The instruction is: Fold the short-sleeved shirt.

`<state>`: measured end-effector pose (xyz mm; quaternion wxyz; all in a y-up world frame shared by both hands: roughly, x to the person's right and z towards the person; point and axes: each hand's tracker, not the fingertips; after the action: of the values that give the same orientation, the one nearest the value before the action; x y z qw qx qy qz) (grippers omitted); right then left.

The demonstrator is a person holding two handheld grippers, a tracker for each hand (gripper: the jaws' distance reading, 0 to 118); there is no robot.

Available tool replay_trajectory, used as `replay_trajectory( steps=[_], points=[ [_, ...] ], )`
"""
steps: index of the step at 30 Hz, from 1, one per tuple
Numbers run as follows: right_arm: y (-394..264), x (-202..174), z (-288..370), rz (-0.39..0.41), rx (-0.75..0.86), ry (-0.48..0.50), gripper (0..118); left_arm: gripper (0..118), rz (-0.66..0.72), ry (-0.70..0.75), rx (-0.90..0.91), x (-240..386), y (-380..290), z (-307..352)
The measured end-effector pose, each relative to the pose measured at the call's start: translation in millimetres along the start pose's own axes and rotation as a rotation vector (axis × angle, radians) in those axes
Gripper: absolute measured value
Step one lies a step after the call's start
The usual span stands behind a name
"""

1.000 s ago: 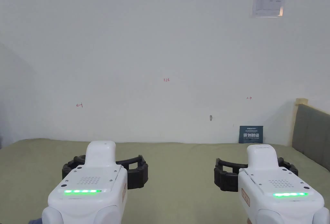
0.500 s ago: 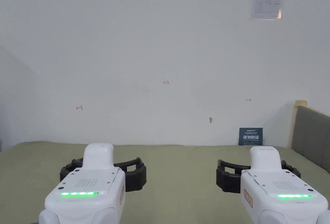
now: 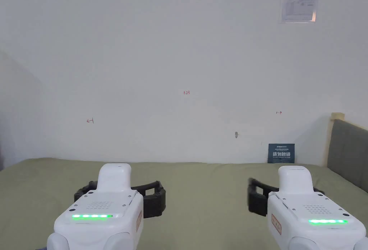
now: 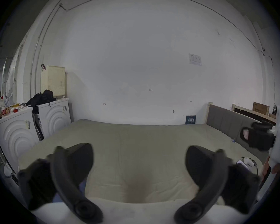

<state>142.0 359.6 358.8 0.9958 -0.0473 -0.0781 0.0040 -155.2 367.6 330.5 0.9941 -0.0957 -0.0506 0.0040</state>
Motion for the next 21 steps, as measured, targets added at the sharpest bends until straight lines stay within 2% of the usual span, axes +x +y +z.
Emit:
replay_trajectory(
  steps=[1,2,13,15,19,21],
  points=[
    [0.4,-2.0,0.0,0.009,0.011,-0.034,1,34,-0.007,-0.007,0.005,0.9,-0.1,1.4],
    [0.4,-3.0,-1.3,0.015,0.016,-0.057,1,1,-0.017,0.001,0.010,3.5,-0.4,3.0],
    [-4.8,1.1,-4.4,-0.024,-0.065,-0.052,0,1,0.006,0.009,-0.003,-0.6,-3.8,0.7],
    [-6.7,-6.8,-8.4,0.034,-0.095,-0.087,0,1,0.008,0.020,-0.009,-6.4,-5.0,1.4],
    [-5.4,-30.4,-17.5,0.013,-0.104,-0.026,0,1,0.029,0.086,-0.016,-33.4,-8.0,2.6],
    [-4.9,-53.5,-22.7,0.053,-0.101,0.013,0,1,0.031,0.138,-0.021,-53.6,-8.4,8.4]
  ],
)
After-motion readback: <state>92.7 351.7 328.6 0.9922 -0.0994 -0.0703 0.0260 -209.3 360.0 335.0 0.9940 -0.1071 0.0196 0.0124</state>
